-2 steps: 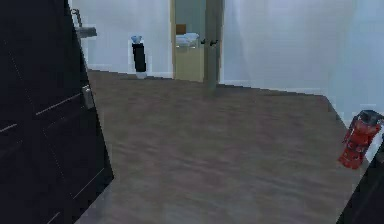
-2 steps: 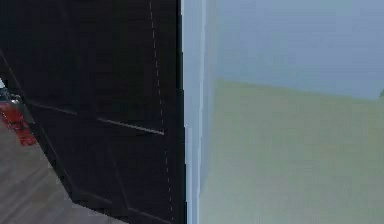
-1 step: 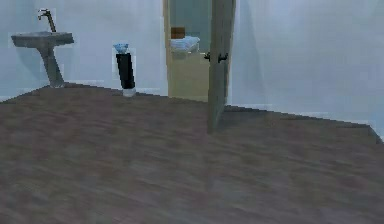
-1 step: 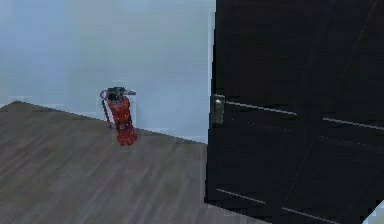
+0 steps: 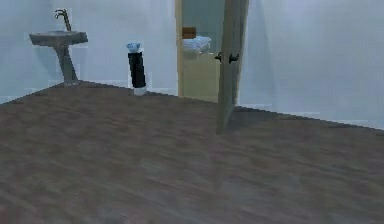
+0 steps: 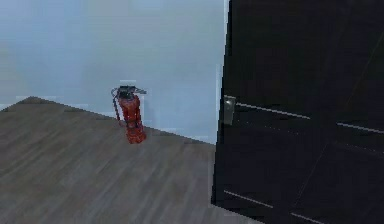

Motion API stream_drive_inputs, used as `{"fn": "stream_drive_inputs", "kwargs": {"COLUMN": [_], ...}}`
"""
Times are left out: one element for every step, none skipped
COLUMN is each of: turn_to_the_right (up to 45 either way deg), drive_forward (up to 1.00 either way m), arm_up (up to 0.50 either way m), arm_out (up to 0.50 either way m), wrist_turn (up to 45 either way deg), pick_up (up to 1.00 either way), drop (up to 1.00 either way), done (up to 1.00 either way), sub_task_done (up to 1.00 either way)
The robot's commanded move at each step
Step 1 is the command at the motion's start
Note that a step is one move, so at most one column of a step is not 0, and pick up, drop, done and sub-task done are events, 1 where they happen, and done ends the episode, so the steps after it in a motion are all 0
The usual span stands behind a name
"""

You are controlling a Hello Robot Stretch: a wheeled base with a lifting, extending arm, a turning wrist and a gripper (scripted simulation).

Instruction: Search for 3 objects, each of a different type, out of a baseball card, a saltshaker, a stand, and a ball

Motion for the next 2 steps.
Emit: {"fn": "stream_drive_inputs", "kwargs": {"turn_to_the_right": [0.0, -6.0], "drive_forward": [0.40, 0.00], "arm_up": [0.00, 0.00], "arm_out": [0.00, 0.00], "wrist_turn": [0.0, 0.0], "pick_up": [0.00, 0.00], "drop": [0.00, 0.00], "done": [0.00, 0.00], "sub_task_done": [0.00, 0.00]}}
